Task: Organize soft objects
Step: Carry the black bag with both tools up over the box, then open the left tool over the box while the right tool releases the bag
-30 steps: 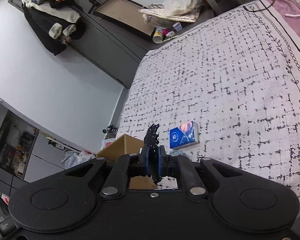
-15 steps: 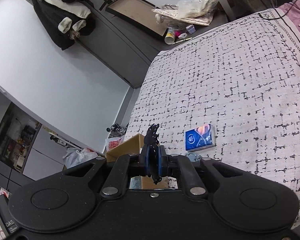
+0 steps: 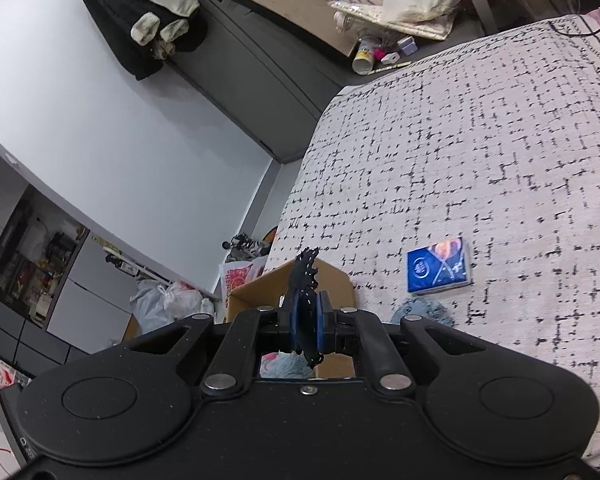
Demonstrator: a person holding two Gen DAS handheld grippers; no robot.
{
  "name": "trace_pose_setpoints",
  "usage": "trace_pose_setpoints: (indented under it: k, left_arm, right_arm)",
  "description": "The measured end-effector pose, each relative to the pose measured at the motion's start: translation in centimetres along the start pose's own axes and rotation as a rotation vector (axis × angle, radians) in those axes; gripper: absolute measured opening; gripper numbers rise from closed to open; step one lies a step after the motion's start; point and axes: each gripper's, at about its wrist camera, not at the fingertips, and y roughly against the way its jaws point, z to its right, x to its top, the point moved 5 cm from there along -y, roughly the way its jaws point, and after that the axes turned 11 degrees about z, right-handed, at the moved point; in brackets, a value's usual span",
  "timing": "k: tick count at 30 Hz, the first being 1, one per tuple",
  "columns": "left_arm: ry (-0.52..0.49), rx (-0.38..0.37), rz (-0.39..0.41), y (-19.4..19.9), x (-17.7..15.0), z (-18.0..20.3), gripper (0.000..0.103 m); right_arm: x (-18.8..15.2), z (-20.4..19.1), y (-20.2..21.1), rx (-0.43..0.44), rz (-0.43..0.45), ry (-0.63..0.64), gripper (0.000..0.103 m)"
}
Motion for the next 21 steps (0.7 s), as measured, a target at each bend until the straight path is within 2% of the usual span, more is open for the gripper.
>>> trace_pose_setpoints:
  k: [8,15,21]
  left_arm:
    - [0.025,0.029,-0.023,-1.5,0.6,-1.7,0.042]
    - [0.051,0.117,-0.061,-2.8,0.5,-3.8,0.045]
    - [0.055,0.112,-0.071,-2.4,0.9,-4.2,0.049]
  right_arm:
    - [-1.4,-1.7,-1.9,0.005,-0.043,0.017,0.009]
    - [-3.2,-2.9,-3.4,0.006,-0.086,0.048,0.009]
    - [-4.5,-3.5,-4.2,0.005,-0.116,0.062,0.009]
